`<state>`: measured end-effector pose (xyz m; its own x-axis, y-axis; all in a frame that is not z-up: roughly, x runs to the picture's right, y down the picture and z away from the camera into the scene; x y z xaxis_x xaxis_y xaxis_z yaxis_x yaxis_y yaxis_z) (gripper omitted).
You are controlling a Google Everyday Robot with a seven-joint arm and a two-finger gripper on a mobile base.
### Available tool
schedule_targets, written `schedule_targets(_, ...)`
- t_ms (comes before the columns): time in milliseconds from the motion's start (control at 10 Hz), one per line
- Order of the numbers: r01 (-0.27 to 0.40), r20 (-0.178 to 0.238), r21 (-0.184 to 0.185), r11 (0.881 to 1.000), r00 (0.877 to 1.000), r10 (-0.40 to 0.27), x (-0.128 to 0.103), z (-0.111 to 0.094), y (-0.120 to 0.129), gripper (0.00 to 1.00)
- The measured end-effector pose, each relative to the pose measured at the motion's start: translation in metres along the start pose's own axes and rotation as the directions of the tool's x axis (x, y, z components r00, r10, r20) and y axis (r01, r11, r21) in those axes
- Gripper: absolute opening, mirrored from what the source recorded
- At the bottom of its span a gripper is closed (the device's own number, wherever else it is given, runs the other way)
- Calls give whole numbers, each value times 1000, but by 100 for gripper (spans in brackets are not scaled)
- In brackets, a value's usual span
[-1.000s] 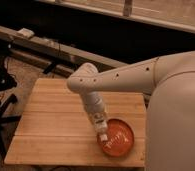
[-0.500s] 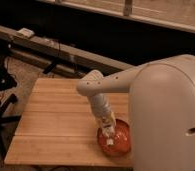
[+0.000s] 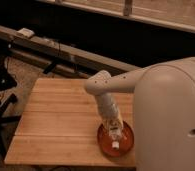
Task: Place the bottle in the ceramic bowl
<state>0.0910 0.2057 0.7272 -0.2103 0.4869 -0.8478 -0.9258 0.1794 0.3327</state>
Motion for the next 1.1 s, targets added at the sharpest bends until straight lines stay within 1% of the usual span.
schedule_targets(200, 17, -20, 17, 1000, 1000, -16, 5, 2, 2, 80)
schedule_targets(300, 38, -25, 17, 999, 999, -38, 8, 1, 7, 80)
schedule_targets(1100, 43, -24, 17, 999, 999, -43, 8, 1, 9, 80)
